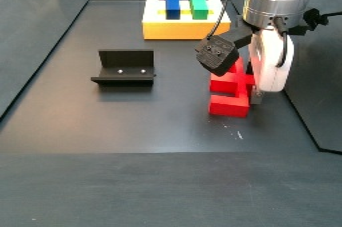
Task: Pick up the red object. Move up. Place the red object on the fixture. Regrasp the red object. Move to above the board. Insert the red object.
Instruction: Pick up the red object.
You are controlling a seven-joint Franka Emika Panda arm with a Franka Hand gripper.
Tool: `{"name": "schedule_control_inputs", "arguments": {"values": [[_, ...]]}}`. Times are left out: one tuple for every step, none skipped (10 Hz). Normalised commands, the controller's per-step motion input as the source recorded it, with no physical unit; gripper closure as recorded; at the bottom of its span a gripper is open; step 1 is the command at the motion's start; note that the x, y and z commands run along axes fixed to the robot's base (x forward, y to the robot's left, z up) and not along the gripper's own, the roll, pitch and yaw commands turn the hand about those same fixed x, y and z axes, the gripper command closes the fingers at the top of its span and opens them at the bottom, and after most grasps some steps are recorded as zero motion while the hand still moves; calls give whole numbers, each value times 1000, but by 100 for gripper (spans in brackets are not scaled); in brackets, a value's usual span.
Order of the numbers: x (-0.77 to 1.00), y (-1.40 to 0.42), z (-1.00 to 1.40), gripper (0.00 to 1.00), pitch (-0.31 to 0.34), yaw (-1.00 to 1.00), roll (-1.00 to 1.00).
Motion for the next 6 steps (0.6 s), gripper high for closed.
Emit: {"name": "schedule_control_inputs", "arguments": {"values": [[129, 0, 0, 0, 0, -91, -107], [94, 0, 0, 0, 0, -71, -73], [0, 0, 0, 0, 0, 0, 1], [0, 0, 0, 100, 0, 0, 0], [0, 0, 0, 100, 0, 0, 0], [0, 0, 0, 100, 0, 0, 0]]}}
